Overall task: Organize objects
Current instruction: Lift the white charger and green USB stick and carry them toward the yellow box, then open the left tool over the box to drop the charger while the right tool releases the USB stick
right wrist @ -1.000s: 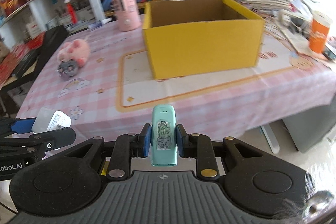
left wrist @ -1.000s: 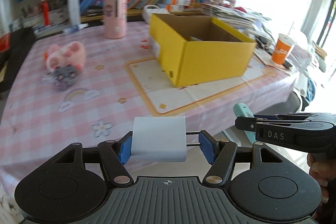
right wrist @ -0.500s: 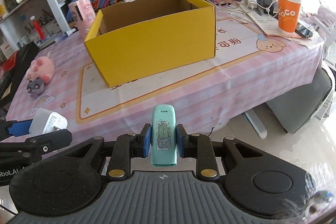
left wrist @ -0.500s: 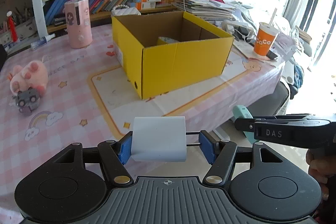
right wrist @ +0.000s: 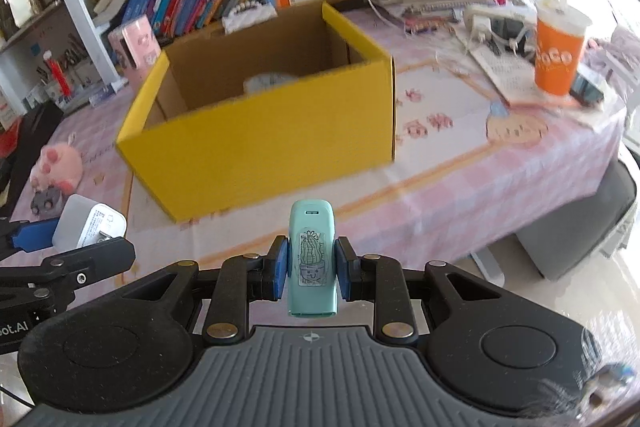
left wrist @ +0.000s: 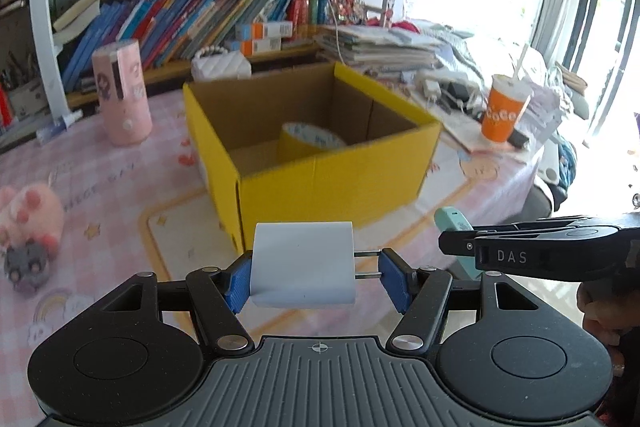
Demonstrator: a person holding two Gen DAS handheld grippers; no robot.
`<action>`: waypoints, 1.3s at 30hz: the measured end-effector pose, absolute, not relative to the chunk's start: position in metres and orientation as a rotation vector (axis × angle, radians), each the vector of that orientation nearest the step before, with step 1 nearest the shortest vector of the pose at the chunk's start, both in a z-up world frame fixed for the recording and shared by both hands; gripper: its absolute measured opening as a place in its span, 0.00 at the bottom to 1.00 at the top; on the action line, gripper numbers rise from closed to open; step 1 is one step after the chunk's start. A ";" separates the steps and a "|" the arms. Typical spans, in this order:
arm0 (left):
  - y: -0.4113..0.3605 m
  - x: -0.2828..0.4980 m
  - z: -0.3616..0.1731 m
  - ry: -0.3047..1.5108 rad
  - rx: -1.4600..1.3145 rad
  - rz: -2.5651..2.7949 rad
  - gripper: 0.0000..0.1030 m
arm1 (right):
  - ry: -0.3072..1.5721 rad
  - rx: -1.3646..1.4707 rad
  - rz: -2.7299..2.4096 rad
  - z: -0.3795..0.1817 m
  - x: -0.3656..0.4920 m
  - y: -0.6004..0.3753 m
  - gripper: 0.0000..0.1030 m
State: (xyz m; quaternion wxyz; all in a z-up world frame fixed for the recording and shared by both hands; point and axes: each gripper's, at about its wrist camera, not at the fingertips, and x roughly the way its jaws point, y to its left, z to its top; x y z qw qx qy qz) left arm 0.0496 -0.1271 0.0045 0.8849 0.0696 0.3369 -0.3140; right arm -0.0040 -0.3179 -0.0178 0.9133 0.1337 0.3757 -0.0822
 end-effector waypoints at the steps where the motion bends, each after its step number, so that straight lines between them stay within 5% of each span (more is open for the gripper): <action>1: -0.130 0.054 0.008 0.689 0.141 -0.654 0.63 | 0.761 0.269 -0.163 -0.014 0.001 -0.321 0.22; 16: -0.193 0.135 0.022 0.605 0.138 -0.585 0.63 | 0.571 0.150 -0.035 0.043 0.115 -0.372 0.23; 39: -0.243 0.198 -0.038 0.829 0.202 -0.468 0.63 | 0.872 -0.132 0.307 -0.014 0.256 -0.353 0.23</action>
